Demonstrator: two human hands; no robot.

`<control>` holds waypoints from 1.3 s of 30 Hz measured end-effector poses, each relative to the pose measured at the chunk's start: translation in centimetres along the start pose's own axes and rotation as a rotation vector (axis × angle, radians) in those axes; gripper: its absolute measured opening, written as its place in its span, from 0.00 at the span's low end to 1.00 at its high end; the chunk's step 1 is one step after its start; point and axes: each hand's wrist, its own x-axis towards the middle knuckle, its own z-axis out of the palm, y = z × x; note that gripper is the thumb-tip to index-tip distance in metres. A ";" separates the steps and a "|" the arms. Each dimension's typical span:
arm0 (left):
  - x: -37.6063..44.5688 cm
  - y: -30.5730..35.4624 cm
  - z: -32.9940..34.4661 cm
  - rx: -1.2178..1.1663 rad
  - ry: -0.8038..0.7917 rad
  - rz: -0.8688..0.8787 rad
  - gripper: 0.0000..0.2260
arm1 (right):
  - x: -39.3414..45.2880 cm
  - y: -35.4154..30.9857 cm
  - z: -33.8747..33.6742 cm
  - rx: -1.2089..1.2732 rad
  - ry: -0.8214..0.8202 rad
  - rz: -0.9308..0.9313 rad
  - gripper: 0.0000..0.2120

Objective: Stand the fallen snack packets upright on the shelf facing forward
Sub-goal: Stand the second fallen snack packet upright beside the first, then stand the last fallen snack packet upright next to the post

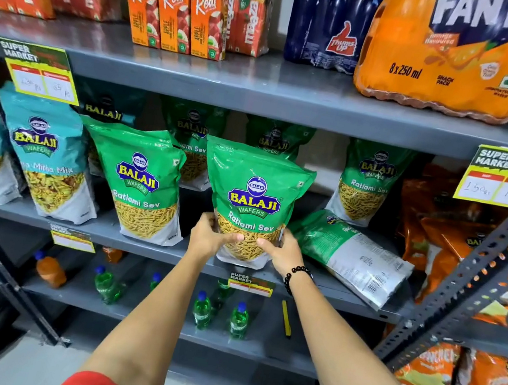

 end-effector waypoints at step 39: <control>-2.2 5.3 23.2 -0.033 -0.062 -0.411 0.23 | 3.7 1.7 -18.8 -0.560 0.302 0.130 0.19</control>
